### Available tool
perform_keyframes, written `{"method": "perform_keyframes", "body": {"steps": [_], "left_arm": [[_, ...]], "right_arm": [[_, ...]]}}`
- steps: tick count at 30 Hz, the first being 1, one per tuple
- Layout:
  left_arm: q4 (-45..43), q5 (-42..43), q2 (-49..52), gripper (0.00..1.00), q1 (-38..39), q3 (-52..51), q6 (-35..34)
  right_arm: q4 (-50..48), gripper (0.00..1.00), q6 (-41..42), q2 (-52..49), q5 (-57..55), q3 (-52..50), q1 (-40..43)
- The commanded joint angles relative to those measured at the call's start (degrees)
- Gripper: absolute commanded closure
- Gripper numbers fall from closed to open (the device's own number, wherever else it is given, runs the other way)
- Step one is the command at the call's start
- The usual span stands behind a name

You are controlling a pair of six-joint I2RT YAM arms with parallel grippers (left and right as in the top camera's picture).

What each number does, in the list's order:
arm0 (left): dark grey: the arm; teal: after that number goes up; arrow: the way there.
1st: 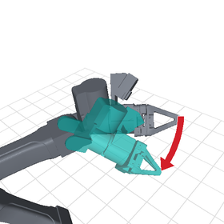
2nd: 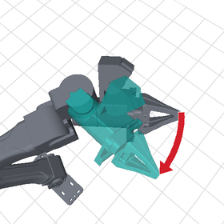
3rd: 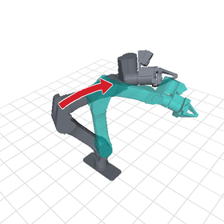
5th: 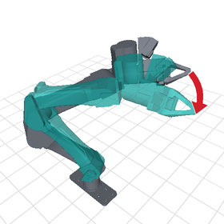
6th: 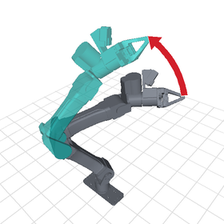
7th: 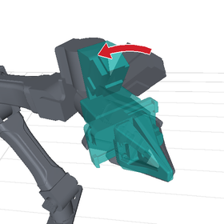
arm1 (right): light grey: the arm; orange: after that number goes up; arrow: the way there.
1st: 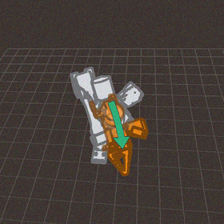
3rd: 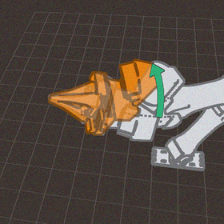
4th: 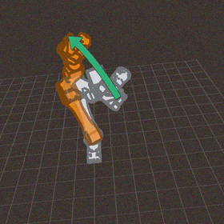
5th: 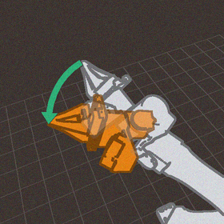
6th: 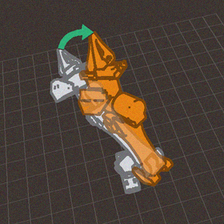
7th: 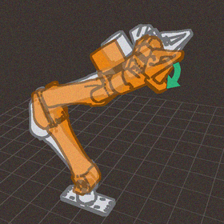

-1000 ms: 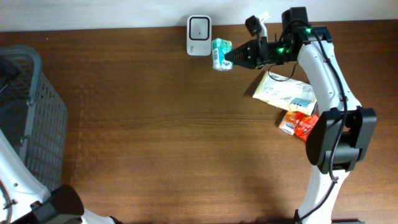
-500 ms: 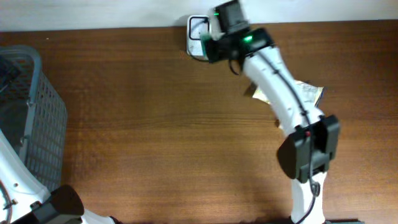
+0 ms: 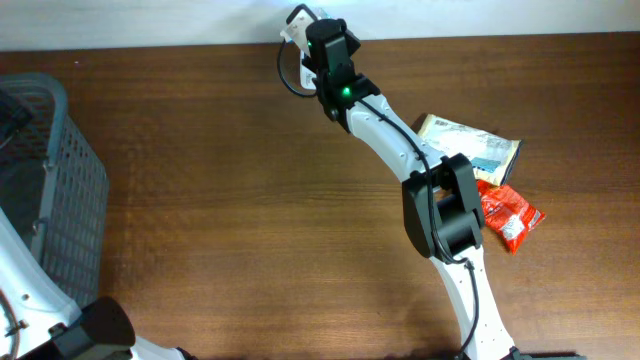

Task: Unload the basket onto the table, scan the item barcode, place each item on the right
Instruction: 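Lift the green tissue pack and hold it at the white scanner, then carry the tissue pack right and release it beside the chip bag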

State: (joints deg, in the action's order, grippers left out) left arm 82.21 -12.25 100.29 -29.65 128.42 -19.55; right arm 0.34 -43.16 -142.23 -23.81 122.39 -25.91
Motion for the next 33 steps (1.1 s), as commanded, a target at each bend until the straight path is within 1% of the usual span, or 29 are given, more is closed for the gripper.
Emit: {"method": "perform_keyframes", "body": {"steps": [1,3,5,12,16,17,19,20,21,23,24,25,27,29,30,31,32,33], "left_arm": [[-0.02,0.0,-0.13,0.01,-0.13,0.63,-0.57],[-0.02,0.0,-0.13,0.01,-0.13,0.63,-0.57],[-0.02,0.0,-0.13,0.01,-0.13,0.63,-0.57],[-0.02,0.0,-0.13,0.01,-0.13,0.63,-0.57],[0.0,0.0,-0.13,0.01,-0.13,0.63,-0.57],[-0.02,0.0,-0.13,0.01,-0.13,0.63,-0.57],[-0.02,0.0,-0.13,0.01,-0.13,0.63,-0.57],[0.0,0.0,-0.13,0.01,-0.13,0.63,-0.57],[-0.02,0.0,-0.13,0.01,-0.13,0.63,-0.57],[0.0,0.0,-0.13,0.01,-0.13,0.63,-0.57],[-0.02,0.0,-0.13,0.01,-0.13,0.63,-0.57],[-0.02,0.0,-0.13,0.01,-0.13,0.63,-0.57],[0.0,0.0,-0.13,0.01,-0.13,0.63,-0.57],[-0.02,0.0,-0.13,0.01,-0.13,0.63,-0.57],[-0.02,0.0,-0.13,0.01,-0.13,0.63,-0.57],[-0.02,0.0,-0.13,0.01,-0.13,0.63,-0.57],[-0.02,0.0,-0.13,0.01,-0.13,0.63,-0.57],[-0.02,0.0,-0.13,0.01,-0.13,0.63,-0.57]], "right_arm": [[-0.39,0.96,-15.39,-3.58,4.66,0.46,1.2],[-1.42,0.96,-19.56,-4.37,5.46,0.46,1.18],[-1.49,0.96,-20.94,-4.42,5.4,0.46,1.18],[-1.42,0.96,-20.9,-4.04,5.14,0.46,1.03],[-1.01,0.96,-20.85,0.5,3.5,0.48,-0.35],[-0.07,0.96,-19.47,1.84,2.91,0.48,-0.61],[2.69,0.96,-12.61,4.59,2.38,0.48,-0.9],[6.56,0.96,-5.09,7.48,2.4,0.48,-1.05],[10.38,0.96,0.72,10.1,2.86,0.48,-1.09],[22.71,0.96,17.35,17.77,5.86,0.48,-1.07],[29.92,0.96,26.56,21.88,6.05,0.48,-1.01],[38.62,0.96,33.33,26.43,6.05,0.48,-0.68],[53.64,0.96,38.71,33.09,6.01,0.48,0.33],[65.29,0.96,44.13,36.59,5.99,0.48,2.32],[71.76,0.96,50.21,37.13,5.38,0.48,4.46],[78.27,0.96,58.71,36.85,5.44,0.35,7.37],[83.47,0.96,64.85,35.85,5.81,-0.79,11.1],[85.7,0.96,66.12,34.8,8.2,-3.23,14.67]]}}
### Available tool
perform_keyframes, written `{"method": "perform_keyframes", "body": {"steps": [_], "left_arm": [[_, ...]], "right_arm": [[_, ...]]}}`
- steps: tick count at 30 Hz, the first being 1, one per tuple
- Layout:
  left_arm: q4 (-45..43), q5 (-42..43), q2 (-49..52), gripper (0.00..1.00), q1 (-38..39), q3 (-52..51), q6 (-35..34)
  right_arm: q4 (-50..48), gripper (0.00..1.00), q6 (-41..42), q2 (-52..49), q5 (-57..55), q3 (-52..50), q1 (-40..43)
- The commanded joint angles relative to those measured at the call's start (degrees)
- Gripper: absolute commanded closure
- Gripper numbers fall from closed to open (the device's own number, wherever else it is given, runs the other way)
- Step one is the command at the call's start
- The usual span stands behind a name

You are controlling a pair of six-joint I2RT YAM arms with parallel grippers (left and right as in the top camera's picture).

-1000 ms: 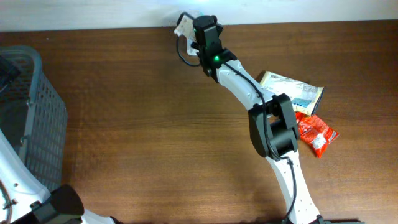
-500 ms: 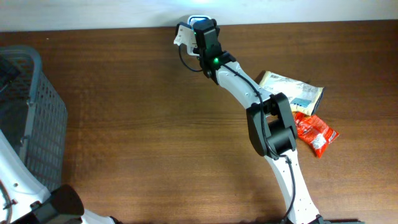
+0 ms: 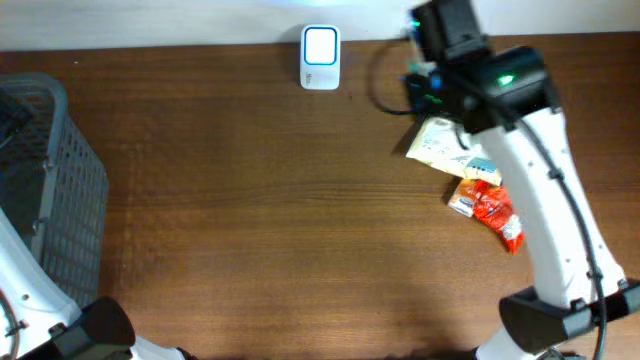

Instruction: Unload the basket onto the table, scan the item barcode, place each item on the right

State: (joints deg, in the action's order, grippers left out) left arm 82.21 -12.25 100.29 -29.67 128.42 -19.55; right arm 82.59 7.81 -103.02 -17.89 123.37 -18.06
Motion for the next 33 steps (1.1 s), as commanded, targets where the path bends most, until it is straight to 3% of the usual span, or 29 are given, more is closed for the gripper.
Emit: {"method": "perform_keyframes", "body": {"steps": [1,3,4,5,7,8,13,16,20,33], "left_arm": [[-0.02,0.0,-0.13,0.01,-0.11,0.63,-0.57],[-0.02,0.0,-0.13,0.01,-0.11,0.63,-0.57],[-0.02,0.0,-0.13,0.01,-0.11,0.63,-0.57],[-0.02,0.0,-0.13,0.01,-0.11,0.63,-0.57],[-0.02,0.0,-0.13,0.01,-0.11,0.63,-0.57],[-0.02,0.0,-0.13,0.01,-0.11,0.63,-0.57],[-0.02,0.0,-0.13,0.01,-0.11,0.63,-0.57],[-0.02,0.0,-0.13,0.01,-0.11,0.63,-0.57],[-0.02,0.0,-0.13,0.01,-0.11,0.63,-0.57],[-0.02,0.0,-0.13,0.01,-0.11,0.63,-0.57]], "right_arm": [[3.63,0.96,15.13,-5.22,5.35,-7.19,9.6],[3.26,0.96,14.99,-6.34,7.37,-12.39,13.51],[2.27,0.91,14.95,-6.75,7.15,-15.28,15.39],[0.92,0.76,14.95,-6.84,7.32,-18.03,17.25],[-1.49,0.32,10.14,-6.86,12.09,-21.51,20.15],[-2.16,0.26,7.19,-6.86,14.88,-21.57,20.98],[2.69,0.24,-3.23,-4.83,31.04,-12.28,21.79],[7.87,0.23,-3.37,0.22,42.73,-4.35,21.55],[14.75,0.21,-4.22,6.82,42.97,-4.17,21.46],[12.7,0.21,-4.46,10.4,43.39,-4.28,21.42]]}}
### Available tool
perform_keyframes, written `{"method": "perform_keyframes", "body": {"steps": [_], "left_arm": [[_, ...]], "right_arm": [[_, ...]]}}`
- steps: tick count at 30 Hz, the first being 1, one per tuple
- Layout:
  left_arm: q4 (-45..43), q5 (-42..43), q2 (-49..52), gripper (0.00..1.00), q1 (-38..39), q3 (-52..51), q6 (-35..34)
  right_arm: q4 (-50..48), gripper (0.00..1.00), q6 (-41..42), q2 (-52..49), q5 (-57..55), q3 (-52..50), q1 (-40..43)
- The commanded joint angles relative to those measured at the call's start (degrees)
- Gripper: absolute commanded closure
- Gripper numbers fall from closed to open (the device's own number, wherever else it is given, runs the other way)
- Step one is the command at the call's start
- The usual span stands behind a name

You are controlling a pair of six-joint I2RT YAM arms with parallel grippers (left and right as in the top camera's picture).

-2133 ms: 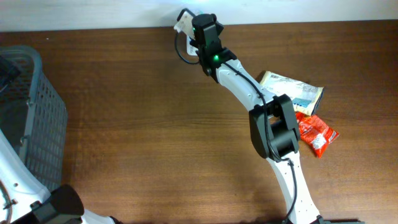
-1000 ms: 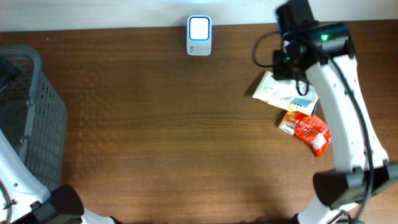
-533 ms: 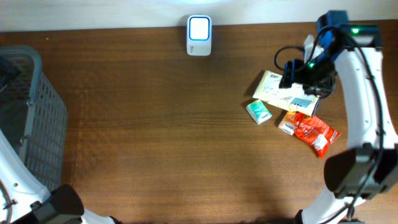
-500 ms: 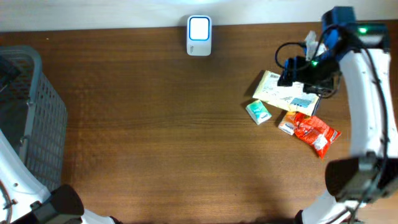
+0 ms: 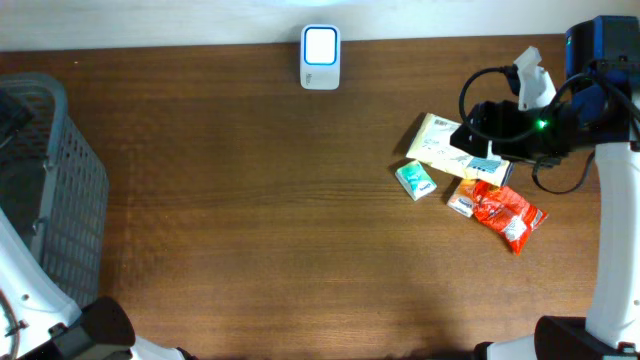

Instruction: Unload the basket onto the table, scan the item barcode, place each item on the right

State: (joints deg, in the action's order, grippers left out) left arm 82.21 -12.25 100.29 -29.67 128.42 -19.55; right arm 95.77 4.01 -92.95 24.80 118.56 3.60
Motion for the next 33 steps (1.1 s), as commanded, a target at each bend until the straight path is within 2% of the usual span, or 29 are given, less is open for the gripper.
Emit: {"method": "perform_keyframes", "body": {"steps": [1,8,9,12,16,17,18,23,29,31,33], "left_arm": [[-0.02,0.0,-0.13,0.01,-0.11,0.63,-0.57],[-0.02,0.0,-0.13,0.01,-0.11,0.63,-0.57],[0.0,-0.02,-0.13,0.01,-0.11,0.63,-0.57],[-0.02,0.0,-0.13,0.01,-0.11,0.63,-0.57],[-0.02,0.0,-0.13,0.01,-0.11,0.63,-0.57],[-0.02,0.0,-0.13,0.01,-0.11,0.63,-0.57],[-0.02,0.0,-0.13,0.01,-0.11,0.63,-0.57],[-0.02,0.0,-0.13,0.01,-0.11,0.63,-0.57],[-0.02,0.0,-0.13,0.01,-0.11,0.63,-0.57],[-0.02,0.0,-0.13,0.01,-0.11,0.63,-0.57],[-0.02,0.0,-0.13,0.01,-0.11,0.63,-0.57]], "right_arm": [[-0.66,0.21,-0.68,0.33,0.7,0.52,-0.24],[-2.54,0.21,-0.81,0.33,0.48,0.52,-0.24],[-3.41,0.24,-0.81,0.35,0.57,0.55,-0.24],[-4.17,0.25,-4.55,0.96,0.48,1.75,-0.17],[-4.46,0.25,-6.58,4.81,1.79,8.94,-0.2],[-4.11,0.21,-6.58,6.49,4.07,10.93,-0.2],[-4.07,0.02,-6.58,8.44,5.73,12.55,-0.2],[-4.07,0.02,-6.84,16.96,5.49,13.14,-0.2],[1.25,0.01,-9.84,26.56,-6.56,12.22,-0.2],[-3.13,0.02,-9.86,29.11,-11.15,9.42,-0.2],[-14.8,0.02,-10.16,34.93,-15.76,-1.18,-0.2]]}}
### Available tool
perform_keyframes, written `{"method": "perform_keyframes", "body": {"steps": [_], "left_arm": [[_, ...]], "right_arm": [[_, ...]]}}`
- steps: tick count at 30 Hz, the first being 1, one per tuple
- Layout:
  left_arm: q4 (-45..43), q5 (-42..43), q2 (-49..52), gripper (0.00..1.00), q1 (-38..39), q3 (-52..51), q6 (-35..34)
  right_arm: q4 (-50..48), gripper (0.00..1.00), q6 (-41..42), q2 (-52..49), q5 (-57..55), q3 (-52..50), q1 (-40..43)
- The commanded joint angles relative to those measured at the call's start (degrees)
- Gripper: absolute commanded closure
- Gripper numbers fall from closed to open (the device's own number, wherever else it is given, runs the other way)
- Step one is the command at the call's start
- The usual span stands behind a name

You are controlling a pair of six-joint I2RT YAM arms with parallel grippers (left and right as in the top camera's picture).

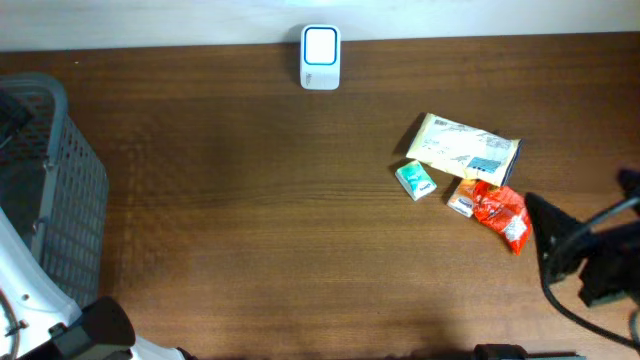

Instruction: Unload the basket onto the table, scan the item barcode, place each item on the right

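Observation:
The white barcode scanner (320, 58) stands at the table's back edge, its window facing up. A small group of items lies right of centre: a beige packet (466, 148), a small green box (415, 180), an orange item (461, 202) and a red packet (503, 215). My right gripper (543, 214) shows only as a dark shape at the lower right edge, just right of the red packet and touching none of the items. Its jaw state cannot be read. Of the left arm only white base links (30, 290) show; its gripper is out of view.
A grey mesh basket (60, 190) stands at the left edge of the brown wooden table (250, 220). A black cable (575, 300) loops by the right arm at the lower right corner.
My right arm has moved from above the beige packet to the lower right edge of the view. The whole packet now shows. The items and the scanner lie as before.
My right arm first reached to the back edge and covered the scanner. Then it was over the items at the back right, with the scanner uncovered. Later it hung over the beige packet, and the green box showed beside it. Now the arm is at the lower right.

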State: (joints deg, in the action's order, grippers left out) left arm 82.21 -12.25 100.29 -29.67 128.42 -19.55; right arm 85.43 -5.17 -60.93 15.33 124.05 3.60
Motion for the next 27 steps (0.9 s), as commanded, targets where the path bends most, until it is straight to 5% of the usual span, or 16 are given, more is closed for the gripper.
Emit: {"method": "perform_keyframes", "body": {"steps": [1,9,12,20,22,27], "left_arm": [[-0.02,0.0,-0.13,0.01,-0.11,0.63,-0.57],[-0.02,0.0,-0.13,0.01,-0.11,0.63,-0.57],[-0.02,0.0,-0.13,0.01,-0.11,0.63,-0.57],[-0.02,-0.02,-0.13,0.01,-0.11,0.63,-0.57],[0.0,0.0,-0.13,0.01,-0.11,0.63,-0.57],[-0.02,0.0,-0.13,0.01,-0.11,0.63,-0.57]], "right_arm": [[-15.34,0.01,-3.54,8.15,-6.32,-17.94,-0.2],[-77.92,0.02,-8.13,37.79,-1.18,-87.8,-1.62],[-91.54,0.02,-8.11,45.13,-2.51,-105.61,-4.26],[-92.45,0.02,-8.11,58.8,-5.92,-123.73,-5.84],[-82.03,0.02,-8.09,60.74,-5.9,-123.73,-5.84],[-81.72,0.01,-5.05,60.74,-6.14,-123.73,-5.84]]}}
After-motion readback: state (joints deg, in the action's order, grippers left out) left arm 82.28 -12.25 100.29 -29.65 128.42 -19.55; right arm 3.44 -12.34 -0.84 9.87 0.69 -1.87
